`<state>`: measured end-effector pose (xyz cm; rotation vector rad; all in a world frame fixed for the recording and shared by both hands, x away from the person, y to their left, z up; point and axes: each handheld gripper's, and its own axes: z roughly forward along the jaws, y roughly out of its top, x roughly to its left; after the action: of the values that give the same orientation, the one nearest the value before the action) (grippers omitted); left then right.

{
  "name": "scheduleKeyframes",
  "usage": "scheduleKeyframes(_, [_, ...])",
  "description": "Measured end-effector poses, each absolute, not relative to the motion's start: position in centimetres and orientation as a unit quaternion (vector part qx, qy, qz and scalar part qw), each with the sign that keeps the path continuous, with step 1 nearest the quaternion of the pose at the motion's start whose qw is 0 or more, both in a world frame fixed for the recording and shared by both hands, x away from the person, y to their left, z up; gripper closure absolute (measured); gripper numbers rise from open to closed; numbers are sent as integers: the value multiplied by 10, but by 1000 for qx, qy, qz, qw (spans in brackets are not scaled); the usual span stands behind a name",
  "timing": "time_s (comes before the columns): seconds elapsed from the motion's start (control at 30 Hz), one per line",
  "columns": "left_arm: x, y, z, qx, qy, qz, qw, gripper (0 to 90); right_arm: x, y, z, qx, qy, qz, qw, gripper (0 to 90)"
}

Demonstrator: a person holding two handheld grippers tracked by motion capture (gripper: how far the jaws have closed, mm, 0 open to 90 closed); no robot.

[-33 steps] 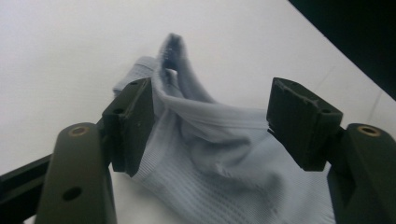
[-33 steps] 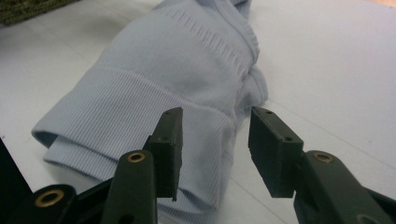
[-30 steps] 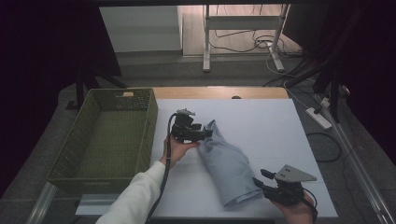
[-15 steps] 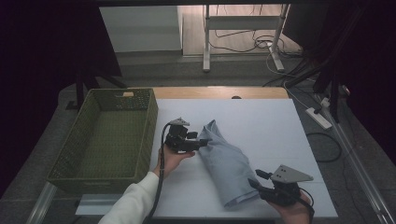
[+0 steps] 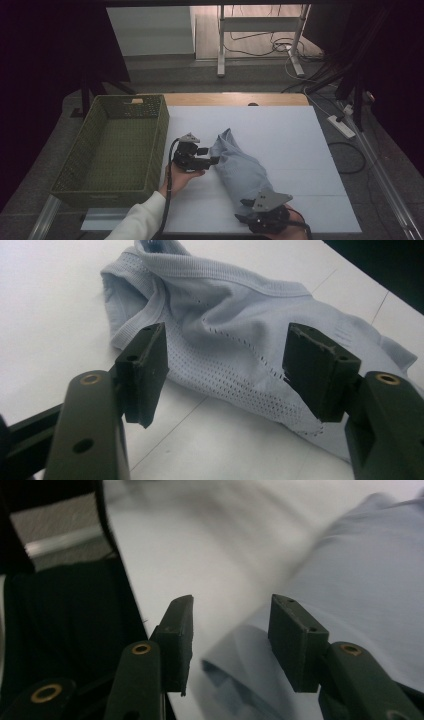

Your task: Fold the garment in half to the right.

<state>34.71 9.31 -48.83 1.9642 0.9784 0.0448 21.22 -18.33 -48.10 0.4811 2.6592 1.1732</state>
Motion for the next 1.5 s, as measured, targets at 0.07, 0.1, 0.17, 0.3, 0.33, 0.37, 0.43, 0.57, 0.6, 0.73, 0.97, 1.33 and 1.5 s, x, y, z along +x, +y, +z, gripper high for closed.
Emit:
scheduleKeyframes(0.07, [346,94,-489,796,397,16,456,355,212,-177,-485,158,905,384,89,517])
scheduleKeyframes(0.1, [346,95,-490,796,398,16,456,354,212,-174,-487,158,909,377,87,515])
scheduleKeyframes(0.17, [345,96,-491,794,399,14,457,355,212,-171,-492,155,916,360,88,510])
scheduleKeyframes(0.3, [343,98,-492,795,399,14,456,354,216,-168,-500,160,927,328,92,501])
scheduleKeyframes(0.33, [343,98,-493,796,400,13,455,354,217,-168,-503,164,929,320,90,499])
scheduleKeyframes(0.37, [343,98,-493,796,401,12,454,354,219,-169,-505,169,930,313,88,499])
scheduleKeyframes(0.43, [343,98,-494,795,402,12,454,353,220,-169,-508,172,932,309,85,497])
scheduleKeyframes(0.57, [343,98,-494,795,401,11,455,353,220,-167,-511,165,935,299,93,515])
scheduleKeyframes(0.6, [343,98,-494,795,401,11,456,353,220,-166,-512,162,936,298,98,528])
scheduleKeyframes(0.73, [342,99,-494,793,402,11,457,353,221,-166,-512,161,937,290,113,608])
scheduleKeyframes(0.97, [341,102,-494,791,406,11,458,353,226,-165,-511,188,931,289,117,857])
scheduleKeyframes(1.33, [340,109,-489,784,409,14,467,354,230,-154,-514,184,922,331,80,870])
scheduleKeyframes(1.5, [340,111,-488,784,408,15,467,357,231,-140,-515,177,919,344,75,870])
